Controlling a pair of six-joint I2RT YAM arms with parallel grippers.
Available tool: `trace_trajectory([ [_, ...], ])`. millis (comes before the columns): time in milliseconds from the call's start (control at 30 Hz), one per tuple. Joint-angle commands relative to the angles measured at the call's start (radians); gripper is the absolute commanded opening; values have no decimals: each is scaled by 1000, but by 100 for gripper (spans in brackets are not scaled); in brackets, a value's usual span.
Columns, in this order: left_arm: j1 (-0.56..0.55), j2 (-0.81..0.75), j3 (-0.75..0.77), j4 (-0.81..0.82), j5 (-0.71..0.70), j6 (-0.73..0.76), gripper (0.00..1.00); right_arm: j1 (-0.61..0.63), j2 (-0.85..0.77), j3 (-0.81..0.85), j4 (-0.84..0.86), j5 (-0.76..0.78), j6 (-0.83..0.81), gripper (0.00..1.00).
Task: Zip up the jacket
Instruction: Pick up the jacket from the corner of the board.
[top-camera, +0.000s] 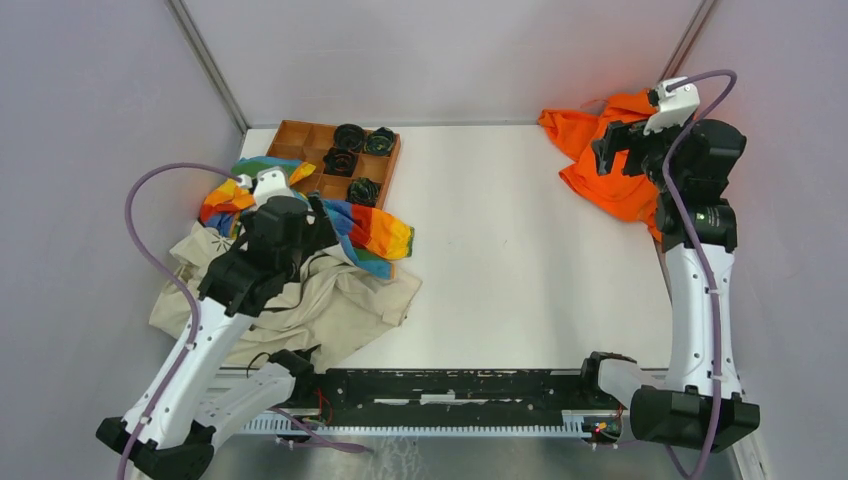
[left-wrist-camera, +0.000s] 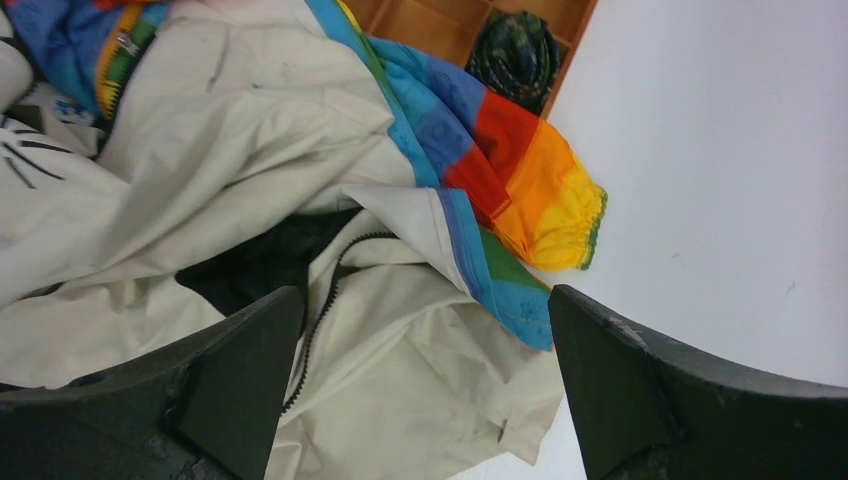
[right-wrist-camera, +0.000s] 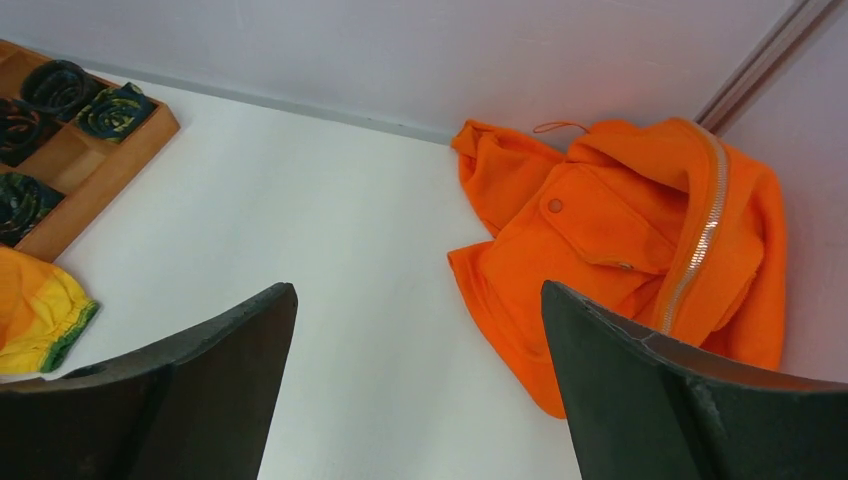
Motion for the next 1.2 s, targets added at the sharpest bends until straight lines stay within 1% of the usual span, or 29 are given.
trace_trajectory([
  [0,9,-49,39,-2,-154,55,100,-1,-9,-59,67,-116,33,98],
  [67,13,-55,20,4,-161,57,100,-1,-13,-84,89,-220,3,98],
  [200,57,-64,-52,60,-128,67,100,-1,-13,-135,100,-516,-106,98],
  [267,119,-65,-89,110,-56,71,100,-1,-6,-157,81,-648,-175,98],
  [333,217,-61,-130,163,55,76,100,-1,5,-170,65,-705,-196,98],
  [467,492,-9,-159,222,293,47,100,0,39,-170,1,-723,-247,98],
  [500,541,5,-153,223,318,27,100,0,46,-168,-16,-718,-265,98],
  [600,554,51,-138,223,271,-35,100,2,68,-157,-87,-706,-325,98],
  [700,554,111,-107,162,161,-95,100,4,82,-154,-124,-694,-360,98],
  [767,557,149,-98,126,87,-107,100,5,87,-158,-128,-691,-367,98],
  [833,577,169,-120,143,51,-91,100,9,92,-161,-125,-692,-366,98],
  [900,629,179,-147,189,61,-72,100,14,98,-161,-126,-692,-365,98],
  [967,684,195,-141,225,95,-57,100,17,101,-163,-134,-689,-369,98],
  [1067,721,239,-106,249,119,-35,100,19,99,-171,-147,-682,-387,98],
  [1167,727,278,-62,244,162,-30,100,20,95,-180,-146,-680,-390,98],
])
